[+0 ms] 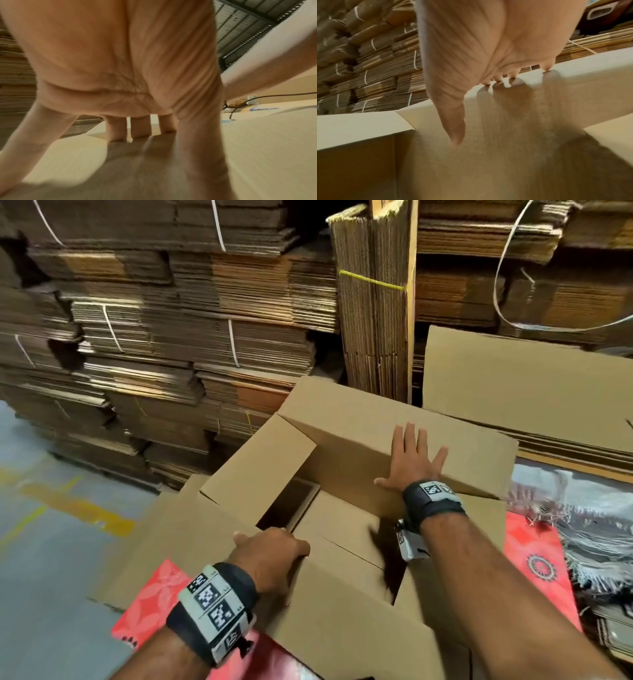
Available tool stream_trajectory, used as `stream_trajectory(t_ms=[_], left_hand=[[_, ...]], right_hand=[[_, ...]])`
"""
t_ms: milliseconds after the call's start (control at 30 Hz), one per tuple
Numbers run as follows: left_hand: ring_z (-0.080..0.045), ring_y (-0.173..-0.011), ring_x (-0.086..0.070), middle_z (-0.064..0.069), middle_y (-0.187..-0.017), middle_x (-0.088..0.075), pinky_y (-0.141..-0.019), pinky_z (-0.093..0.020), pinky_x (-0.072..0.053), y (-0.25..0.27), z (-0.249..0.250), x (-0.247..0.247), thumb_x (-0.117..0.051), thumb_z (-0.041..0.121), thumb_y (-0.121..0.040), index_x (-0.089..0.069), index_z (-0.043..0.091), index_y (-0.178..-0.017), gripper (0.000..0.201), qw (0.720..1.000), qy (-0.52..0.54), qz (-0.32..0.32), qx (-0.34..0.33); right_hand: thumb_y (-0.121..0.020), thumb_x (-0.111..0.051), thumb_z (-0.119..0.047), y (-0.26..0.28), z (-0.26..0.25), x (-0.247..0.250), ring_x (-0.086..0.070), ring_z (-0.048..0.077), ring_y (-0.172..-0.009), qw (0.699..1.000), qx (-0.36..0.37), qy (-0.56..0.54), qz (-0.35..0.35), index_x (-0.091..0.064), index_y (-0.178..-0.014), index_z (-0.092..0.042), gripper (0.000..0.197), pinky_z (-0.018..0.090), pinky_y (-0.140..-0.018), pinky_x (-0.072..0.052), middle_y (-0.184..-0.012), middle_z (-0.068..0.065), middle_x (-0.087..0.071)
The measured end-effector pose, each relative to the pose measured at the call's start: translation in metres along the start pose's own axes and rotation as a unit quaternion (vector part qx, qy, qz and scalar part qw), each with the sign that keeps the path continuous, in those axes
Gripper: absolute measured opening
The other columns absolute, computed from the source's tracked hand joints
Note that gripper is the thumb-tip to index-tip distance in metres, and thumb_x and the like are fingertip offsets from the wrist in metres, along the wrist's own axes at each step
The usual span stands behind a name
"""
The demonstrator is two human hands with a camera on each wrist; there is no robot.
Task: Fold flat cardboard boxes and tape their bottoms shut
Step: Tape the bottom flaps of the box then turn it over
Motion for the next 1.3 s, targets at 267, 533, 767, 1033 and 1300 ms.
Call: stream_trajectory(t_ms=[267,533,767,1033,1300], left_hand=[[-0.027,-0.118,-0.060,-0.003,-0.126,-0.061,-0.106,-0.046,-0.049,-0.013,-0.002,0.005,-0.083,0.029,-0.079,-0.058,0.025,-0.124,0.052,0.999,-0.026,-0.019,-0.001],[-0.021,-0.113,-0.061,0.001,-0.125,-0.062,-0.098,-0.038,-0.051,-0.007,0.008,0.022,-0.080,0.040,-0.081,-0.053,0.028,-0.134,0.061,0.994,-0.095,-0.007,-0.056],[-0.020,-0.119,-0.058,0.007,-0.138,-0.059,-0.096,-0.039,-0.050,-0.011,0.001,0.067,-0.058,0.084,-0.072,-0.041,0.040,-0.144,0.087,0.986,-0.090,0.085,-0.113],[-0.019,-0.130,-0.050,0.009,-0.140,-0.057,-0.108,-0.054,-0.031,-0.043,-0.030,0.065,-0.051,0.083,-0.082,-0.044,0.042,-0.142,0.074,0.977,-0.127,0.044,-0.165],[-0.023,-0.137,-0.041,0.006,-0.143,-0.052,-0.108,-0.069,-0.014,-0.061,-0.063,0.059,-0.034,0.089,-0.082,-0.055,0.047,-0.133,0.069,0.953,-0.265,-0.031,-0.146]], right_hand=[[-0.094,-0.041,0.004,0.066,0.011,0.000,0.010,0.034,-0.157,0.998,-0.022,0.053,-0.001,0.016,-0.161,-0.030,0.094,0.078,-0.114,-0.013,-0.169,0.008,0.021],[-0.095,-0.059,-0.034,0.120,0.067,0.038,-0.020,0.033,-0.150,0.991,-0.125,0.048,-0.005,-0.035,-0.152,-0.030,0.062,0.066,-0.110,-0.033,-0.163,0.009,-0.017],[-0.085,-0.058,-0.073,0.156,0.009,-0.026,-0.018,0.031,-0.147,0.963,-0.043,0.207,-0.164,-0.057,-0.139,-0.038,0.064,0.068,-0.105,-0.022,-0.158,0.003,-0.027],[-0.093,-0.065,-0.050,0.206,0.043,0.093,-0.044,0.030,-0.136,0.977,-0.180,0.114,-0.026,-0.047,-0.144,-0.033,0.057,0.057,-0.105,-0.042,-0.152,0.002,-0.039],[-0.093,-0.064,-0.037,0.265,0.105,0.095,-0.018,0.033,-0.152,0.924,-0.347,0.159,-0.026,-0.039,-0.154,-0.027,0.066,0.066,-0.116,-0.024,-0.165,0.007,-0.017]])
Point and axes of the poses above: each hand's wrist, its own y-axis away from the middle knuckle, its own x-axis out of the back of the hand, z = x × y, the point moved 10 cm from there along -y, towards the middle knuckle
